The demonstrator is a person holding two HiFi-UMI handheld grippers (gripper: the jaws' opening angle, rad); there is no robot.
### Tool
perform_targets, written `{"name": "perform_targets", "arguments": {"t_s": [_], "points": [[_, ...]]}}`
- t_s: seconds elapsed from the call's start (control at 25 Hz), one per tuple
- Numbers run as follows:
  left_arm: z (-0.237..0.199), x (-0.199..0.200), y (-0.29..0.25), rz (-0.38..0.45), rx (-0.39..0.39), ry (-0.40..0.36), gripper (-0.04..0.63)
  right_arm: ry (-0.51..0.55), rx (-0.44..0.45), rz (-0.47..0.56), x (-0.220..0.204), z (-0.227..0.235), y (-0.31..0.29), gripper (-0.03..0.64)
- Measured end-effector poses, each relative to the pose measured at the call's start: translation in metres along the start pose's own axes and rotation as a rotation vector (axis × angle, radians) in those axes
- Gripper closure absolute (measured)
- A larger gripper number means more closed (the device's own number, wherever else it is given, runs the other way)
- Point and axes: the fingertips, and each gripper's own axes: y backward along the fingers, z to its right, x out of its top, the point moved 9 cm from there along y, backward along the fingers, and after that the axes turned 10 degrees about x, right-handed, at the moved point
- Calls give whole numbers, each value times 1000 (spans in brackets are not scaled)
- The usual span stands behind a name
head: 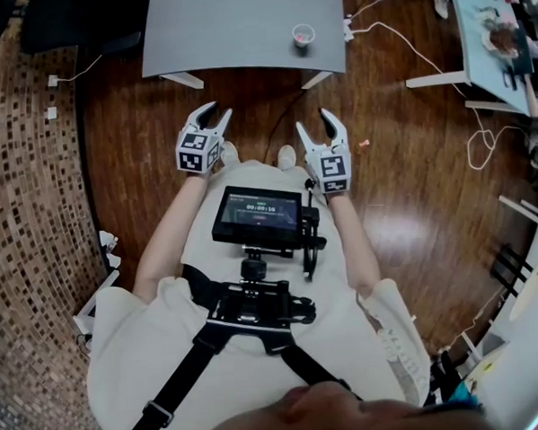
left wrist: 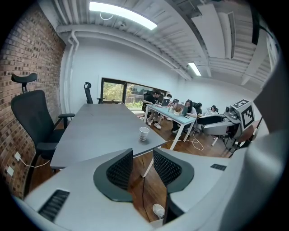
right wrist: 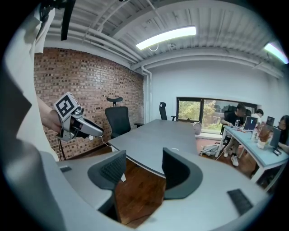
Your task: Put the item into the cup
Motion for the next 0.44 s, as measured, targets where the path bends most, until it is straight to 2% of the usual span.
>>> {"name": "perform_targets", "arguments": {"t_s": [0.44], "points": [[2, 16, -5, 5, -11, -15, 449, -12, -12, 22, 7, 8, 1, 345]]}}
